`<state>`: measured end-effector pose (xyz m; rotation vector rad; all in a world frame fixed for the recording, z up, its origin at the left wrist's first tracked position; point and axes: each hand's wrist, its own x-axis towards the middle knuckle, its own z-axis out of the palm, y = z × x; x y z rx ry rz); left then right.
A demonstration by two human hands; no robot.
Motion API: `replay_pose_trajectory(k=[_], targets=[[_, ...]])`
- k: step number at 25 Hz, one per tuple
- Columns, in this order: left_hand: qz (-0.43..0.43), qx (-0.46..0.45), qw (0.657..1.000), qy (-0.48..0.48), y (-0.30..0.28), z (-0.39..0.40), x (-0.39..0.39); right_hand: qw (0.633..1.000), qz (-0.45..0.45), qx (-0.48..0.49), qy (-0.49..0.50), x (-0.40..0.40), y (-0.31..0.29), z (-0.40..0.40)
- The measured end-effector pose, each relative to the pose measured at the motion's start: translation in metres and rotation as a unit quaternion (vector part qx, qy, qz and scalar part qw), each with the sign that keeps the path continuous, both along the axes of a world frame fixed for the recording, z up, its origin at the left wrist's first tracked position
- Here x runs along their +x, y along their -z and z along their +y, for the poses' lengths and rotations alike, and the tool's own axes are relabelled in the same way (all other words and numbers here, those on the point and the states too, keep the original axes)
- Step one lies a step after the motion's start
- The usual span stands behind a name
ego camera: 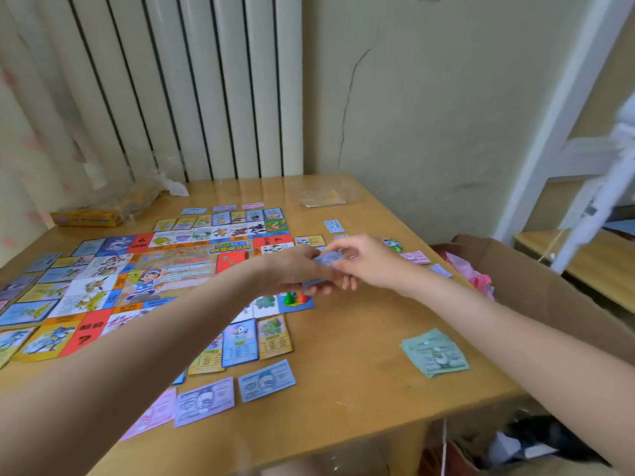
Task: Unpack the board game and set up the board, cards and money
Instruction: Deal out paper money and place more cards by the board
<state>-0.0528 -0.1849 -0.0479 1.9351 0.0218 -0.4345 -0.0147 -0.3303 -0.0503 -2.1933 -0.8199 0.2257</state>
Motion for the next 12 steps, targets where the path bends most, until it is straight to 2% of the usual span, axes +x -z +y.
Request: replay_pose_trajectory(k=[3, 4, 8, 12], targets=[[-0.047, -0.008, 0.996, -0.071, 0.006, -0.039, 0.023, 0.994, 0.062, -0.006, 0.091, 0.025, -0.002, -0.049], [-0.069, 0.026, 0.995, -0.071, 0.009, -0.055, 0.030, 0.988, 0.079, -0.020, 0.129, 0.032, -0.001, -0.068], [-0.160, 0.212, 0.964, 0.017, 0.023, -0.115, 0.041, 0.967, 0.117, -0.104, 0.203, 0.046, 0.008, -0.122], [-0.166, 0.261, 0.949, 0.066, 0.029, -0.147, 0.039, 0.946, 0.090, -0.213, 0.227, 0.043, 0.013, -0.150]])
